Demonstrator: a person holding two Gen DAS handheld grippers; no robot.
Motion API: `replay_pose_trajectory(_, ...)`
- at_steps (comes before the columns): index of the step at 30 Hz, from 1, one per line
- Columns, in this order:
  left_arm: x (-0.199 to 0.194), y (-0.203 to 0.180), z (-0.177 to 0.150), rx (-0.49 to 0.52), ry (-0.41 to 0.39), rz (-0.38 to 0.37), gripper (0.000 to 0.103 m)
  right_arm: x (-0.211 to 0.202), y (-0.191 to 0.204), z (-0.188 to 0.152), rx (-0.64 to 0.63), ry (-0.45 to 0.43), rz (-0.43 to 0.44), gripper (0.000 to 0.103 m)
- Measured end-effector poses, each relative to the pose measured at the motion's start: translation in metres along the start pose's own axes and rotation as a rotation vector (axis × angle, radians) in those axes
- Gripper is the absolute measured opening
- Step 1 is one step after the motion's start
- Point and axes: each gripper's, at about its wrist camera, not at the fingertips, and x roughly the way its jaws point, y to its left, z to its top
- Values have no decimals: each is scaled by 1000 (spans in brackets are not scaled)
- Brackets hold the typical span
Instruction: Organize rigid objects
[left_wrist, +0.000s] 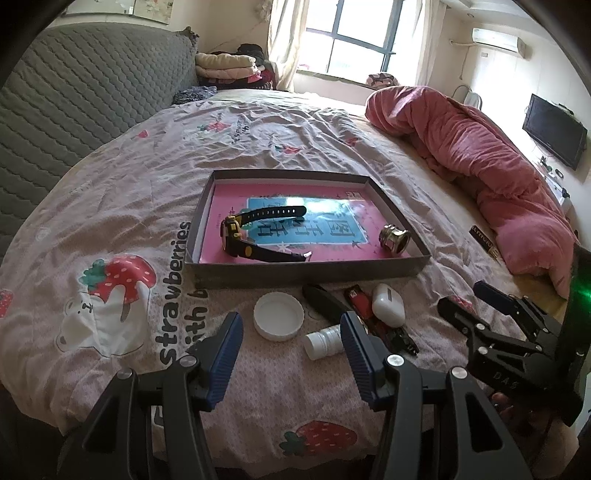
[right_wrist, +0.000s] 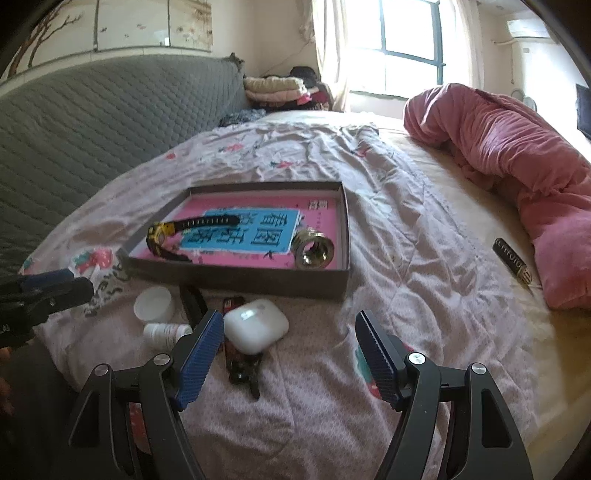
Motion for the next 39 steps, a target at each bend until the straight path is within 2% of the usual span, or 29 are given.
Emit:
replay_pose_trajectory(14, 12, -2, -8, -7, 59, 3, 55, 4, 7, -10, -46, 51, 18, 75)
replay_pose_trajectory(23, 22, -7, -14, 7, 101, -7, 55, 8, 0, -12, -9, 76, 26, 75)
replay_pose_trajectory(39, 38, -16, -24, 3, 169, -21, 54, 24, 20, -21, -109, 156, 37, 75)
